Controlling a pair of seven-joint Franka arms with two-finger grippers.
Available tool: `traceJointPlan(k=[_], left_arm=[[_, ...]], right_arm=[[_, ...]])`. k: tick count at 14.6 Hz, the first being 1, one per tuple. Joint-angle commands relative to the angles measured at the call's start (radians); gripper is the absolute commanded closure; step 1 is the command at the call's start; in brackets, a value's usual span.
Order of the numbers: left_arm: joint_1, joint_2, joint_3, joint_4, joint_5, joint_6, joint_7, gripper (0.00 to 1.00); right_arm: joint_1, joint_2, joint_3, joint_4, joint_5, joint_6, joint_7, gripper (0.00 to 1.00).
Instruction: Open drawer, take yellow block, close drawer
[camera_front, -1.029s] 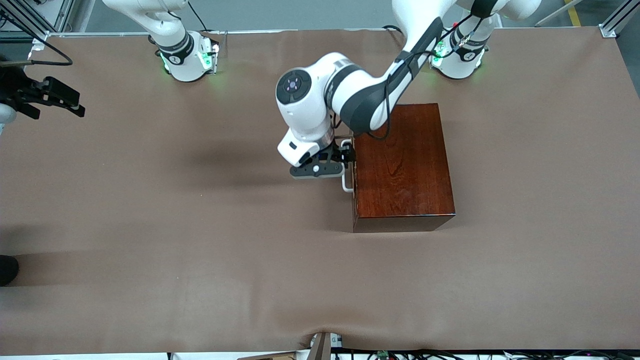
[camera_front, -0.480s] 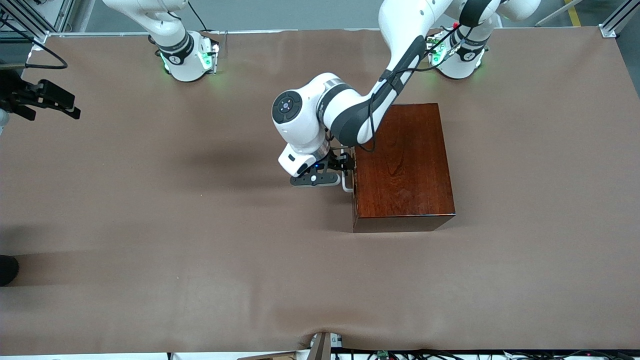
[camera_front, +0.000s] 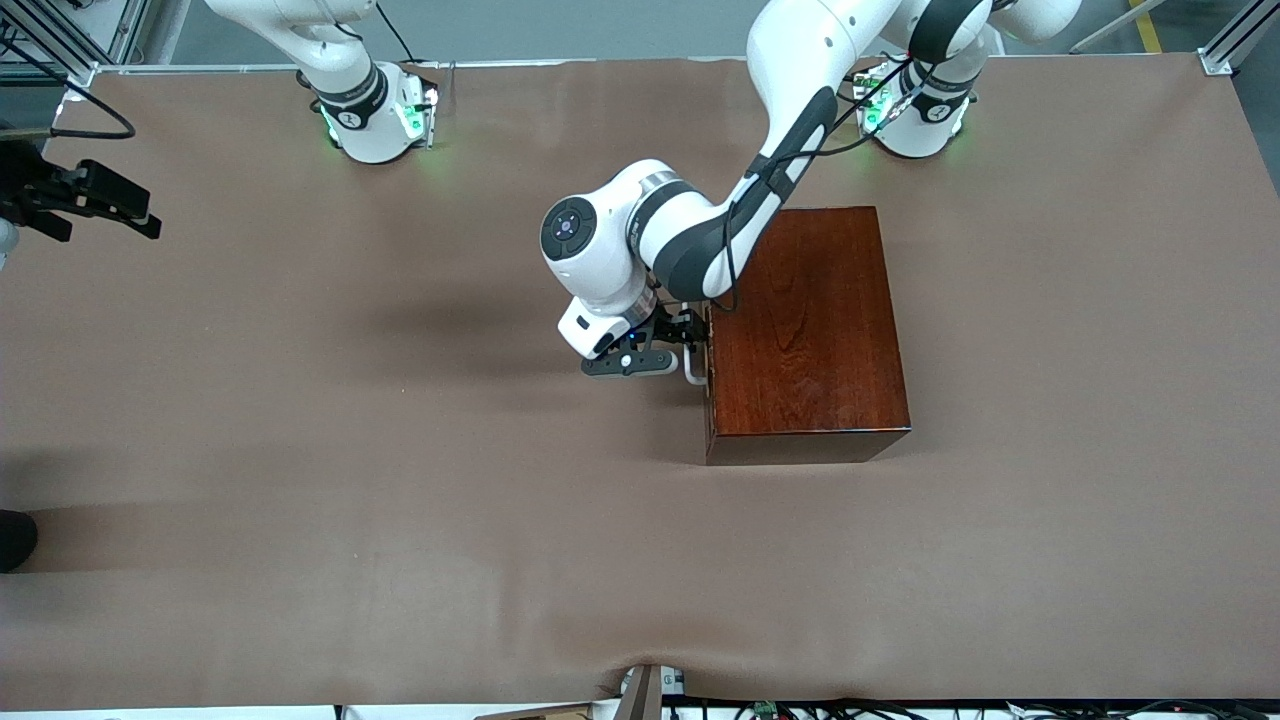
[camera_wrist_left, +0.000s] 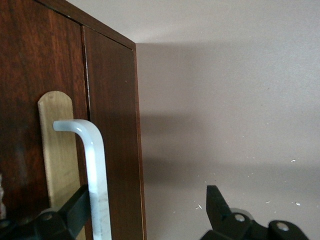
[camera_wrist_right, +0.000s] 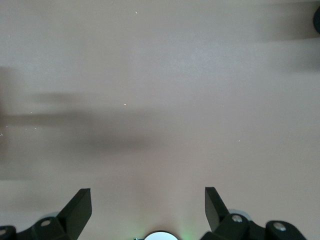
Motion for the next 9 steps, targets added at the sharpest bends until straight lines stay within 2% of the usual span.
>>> traceJointPlan(k=[1, 9], left_arm=[[-0.011, 0.034, 0.005, 0.054, 0.030, -0.008, -0.071, 0.00], [-0.012, 0.039, -0.023, 0.057, -0.005, 0.123, -0.244, 0.00]], right_arm=[[-0.016, 0.010, 0.012, 0.017, -0.009, -0.005, 0.004, 0.00], [-0.023, 0.033, 0.010, 0.019, -0.017, -0.003, 0.001, 0.00]])
